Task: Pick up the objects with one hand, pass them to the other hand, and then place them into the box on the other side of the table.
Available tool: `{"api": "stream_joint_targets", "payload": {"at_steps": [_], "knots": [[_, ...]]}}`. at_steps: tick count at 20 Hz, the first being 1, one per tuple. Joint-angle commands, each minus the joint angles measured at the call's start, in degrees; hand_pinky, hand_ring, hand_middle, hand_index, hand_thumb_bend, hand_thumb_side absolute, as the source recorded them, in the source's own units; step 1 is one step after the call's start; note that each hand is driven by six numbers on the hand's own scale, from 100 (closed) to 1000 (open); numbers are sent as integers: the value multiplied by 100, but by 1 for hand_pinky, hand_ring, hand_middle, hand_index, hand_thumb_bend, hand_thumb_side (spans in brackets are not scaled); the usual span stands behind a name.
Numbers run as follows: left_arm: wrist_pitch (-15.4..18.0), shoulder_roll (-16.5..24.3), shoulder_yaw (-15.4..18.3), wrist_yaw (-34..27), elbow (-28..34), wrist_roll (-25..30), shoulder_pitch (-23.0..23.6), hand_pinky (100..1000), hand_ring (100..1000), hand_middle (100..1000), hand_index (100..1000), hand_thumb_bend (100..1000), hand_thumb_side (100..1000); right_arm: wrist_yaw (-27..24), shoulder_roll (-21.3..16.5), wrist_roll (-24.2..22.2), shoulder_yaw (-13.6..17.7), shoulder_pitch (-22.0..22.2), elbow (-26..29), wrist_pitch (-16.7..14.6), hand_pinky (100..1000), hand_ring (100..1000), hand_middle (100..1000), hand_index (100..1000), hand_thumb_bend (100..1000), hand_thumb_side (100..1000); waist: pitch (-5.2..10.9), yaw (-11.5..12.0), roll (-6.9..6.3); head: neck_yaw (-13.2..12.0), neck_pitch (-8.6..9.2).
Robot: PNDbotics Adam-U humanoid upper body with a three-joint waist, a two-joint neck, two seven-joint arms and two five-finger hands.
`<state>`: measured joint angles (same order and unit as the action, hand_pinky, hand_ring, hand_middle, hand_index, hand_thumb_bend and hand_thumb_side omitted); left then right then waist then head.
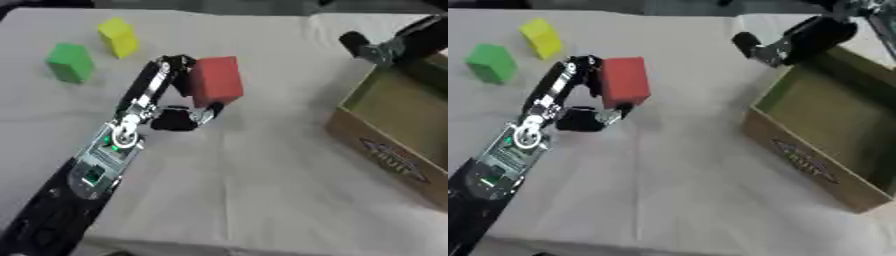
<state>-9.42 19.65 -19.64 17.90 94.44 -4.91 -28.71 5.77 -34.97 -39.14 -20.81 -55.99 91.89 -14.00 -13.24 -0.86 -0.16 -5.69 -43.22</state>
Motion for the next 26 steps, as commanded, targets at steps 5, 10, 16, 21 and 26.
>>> {"api": "stream_joint_targets", "payload": {"at_steps": [5, 10, 16, 21, 26], "knots": [[-13, -95, 89, 142, -60, 19, -122, 533, 449, 257, 410, 100, 151, 198, 252, -40, 39, -199, -150, -151, 951, 870, 978, 911, 100, 182, 268, 3, 95, -1, -58], [-6, -300, 107, 135, -149, -55, -190, 533, 449, 256, 410, 100, 190, 513, 442, -5, 16, -237, -266, -330, 940, 869, 967, 902, 100, 211, 285, 29, 117, 20, -81], [40, -555, 117, 118, -346, -181, -278, 533, 449, 256, 410, 100, 212, 959, 717, 33, 1, -314, -491, -655, 934, 870, 961, 895, 100, 241, 284, 81, 119, 116, -90], [106, -650, 114, 162, -507, -208, -312, 534, 450, 256, 410, 100, 215, 1250, 903, -22, -13, -338, -653, -956, 933, 873, 965, 891, 100, 274, 271, 104, 115, 174, -90], [179, -714, 110, 221, -624, -197, -356, 534, 450, 256, 409, 100, 212, 1472, 1011, -100, -6, -342, -792, -1172, 935, 879, 970, 893, 125, 309, 248, 128, 120, 247, -90]]}}
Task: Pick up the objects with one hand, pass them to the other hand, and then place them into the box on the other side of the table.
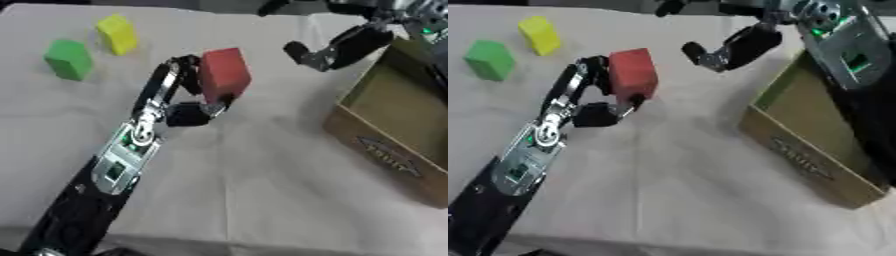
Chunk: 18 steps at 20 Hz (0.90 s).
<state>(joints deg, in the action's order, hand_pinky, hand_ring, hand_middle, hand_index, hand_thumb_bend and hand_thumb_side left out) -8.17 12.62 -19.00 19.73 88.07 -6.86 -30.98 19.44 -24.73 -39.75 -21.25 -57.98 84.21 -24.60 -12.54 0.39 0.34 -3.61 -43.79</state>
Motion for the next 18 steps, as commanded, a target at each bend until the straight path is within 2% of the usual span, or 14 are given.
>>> {"api": "stream_joint_targets", "payload": {"at_steps": [1, 6, 18], "knots": [[74, -21, 45, 60, -14, 0, -138, 534, 450, 256, 409, 100, 209, 130, 1, -58, 36, -151, -54, -155, 936, 878, 967, 894, 133, 318, 176, 7, 71, 48, -33], [183, -55, 28, 395, -169, 45, -180, 535, 451, 255, 408, 100, 167, 148, 43, -259, 23, -234, -246, -361, 939, 869, 966, 893, 179, 350, 177, 42, 77, 88, -33], [290, -237, 16, 505, -456, 1, -264, 530, 447, 251, 405, 100, 193, 483, 259, -596, 92, -314, -479, -726, 941, 834, 950, 884, 307, 367, 193, 117, 77, 127, -33]]}}
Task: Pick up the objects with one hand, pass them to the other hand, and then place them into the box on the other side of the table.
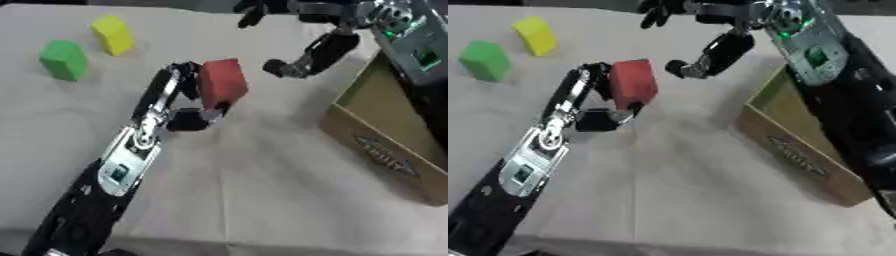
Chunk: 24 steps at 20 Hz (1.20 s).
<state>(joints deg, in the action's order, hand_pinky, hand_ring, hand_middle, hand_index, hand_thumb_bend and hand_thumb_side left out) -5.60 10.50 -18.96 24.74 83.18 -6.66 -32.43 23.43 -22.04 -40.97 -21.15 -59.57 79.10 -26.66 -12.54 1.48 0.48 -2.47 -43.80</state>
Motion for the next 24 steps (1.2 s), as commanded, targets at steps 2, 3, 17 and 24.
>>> {"api": "stream_joint_targets", "payload": {"at_steps": [2, 3, 17, 24], "knots": [[35, -47, 13, -17, 13, -22, -142, 530, 447, 251, 405, 100, 196, 192, 23, -433, 94, -156, 70, -598, 935, 829, 938, 875, 338, 392, 201, 22, 66, 25, -32], [35, -60, 16, -25, 2, -23, -152, 530, 447, 251, 405, 100, 199, 271, 38, -389, 97, -151, 92, -638, 932, 828, 933, 872, 354, 401, 205, 28, 68, 30, -32], [58, -286, 127, -14, -327, -191, -283, 529, 447, 250, 406, 100, 223, 1032, 187, -12, 58, -90, 420, -977, 900, 816, 867, 848, 381, 484, 183, 67, 94, 33, -32], [39, -392, 180, 39, -458, -275, -373, 529, 447, 251, 406, 100, 227, 1191, 243, -60, 23, -56, 378, -1002, 897, 828, 865, 838, 364, 483, 166, 80, 87, 57, -32]]}}
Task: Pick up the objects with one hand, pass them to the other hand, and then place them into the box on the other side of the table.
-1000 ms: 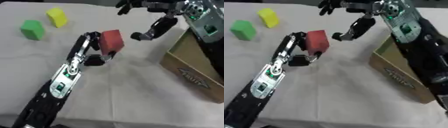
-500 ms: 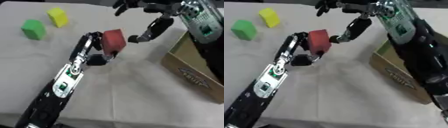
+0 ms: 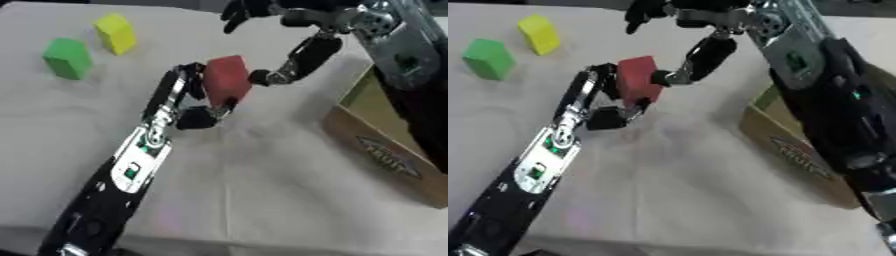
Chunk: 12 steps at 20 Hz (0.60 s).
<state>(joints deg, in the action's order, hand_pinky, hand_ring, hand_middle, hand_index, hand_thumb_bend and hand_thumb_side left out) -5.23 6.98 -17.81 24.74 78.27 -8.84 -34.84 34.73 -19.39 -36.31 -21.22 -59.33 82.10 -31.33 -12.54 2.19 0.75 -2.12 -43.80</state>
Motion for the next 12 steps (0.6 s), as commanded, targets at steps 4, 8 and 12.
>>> {"api": "stream_joint_targets", "payload": {"at_steps": [4, 8, 12], "knots": [[23, -94, 76, 61, 10, -88, -187, 529, 447, 251, 406, 100, 231, 157, 24, -562, 18, -58, 35, -582, 898, 838, 867, 826, 376, 487, 155, 30, 59, 28, -32], [33, -113, 73, 87, 3, -80, -210, 529, 447, 251, 406, 100, 230, 225, 40, -611, -1, -36, 1, -662, 899, 842, 849, 834, 399, 485, 151, 41, 70, 19, -32], [30, -122, 76, 130, -5, -67, -233, 529, 448, 251, 406, 100, 227, 261, 51, -689, -18, -15, -71, -748, 902, 846, 814, 845, 400, 482, 142, 50, 74, 23, -32]]}}
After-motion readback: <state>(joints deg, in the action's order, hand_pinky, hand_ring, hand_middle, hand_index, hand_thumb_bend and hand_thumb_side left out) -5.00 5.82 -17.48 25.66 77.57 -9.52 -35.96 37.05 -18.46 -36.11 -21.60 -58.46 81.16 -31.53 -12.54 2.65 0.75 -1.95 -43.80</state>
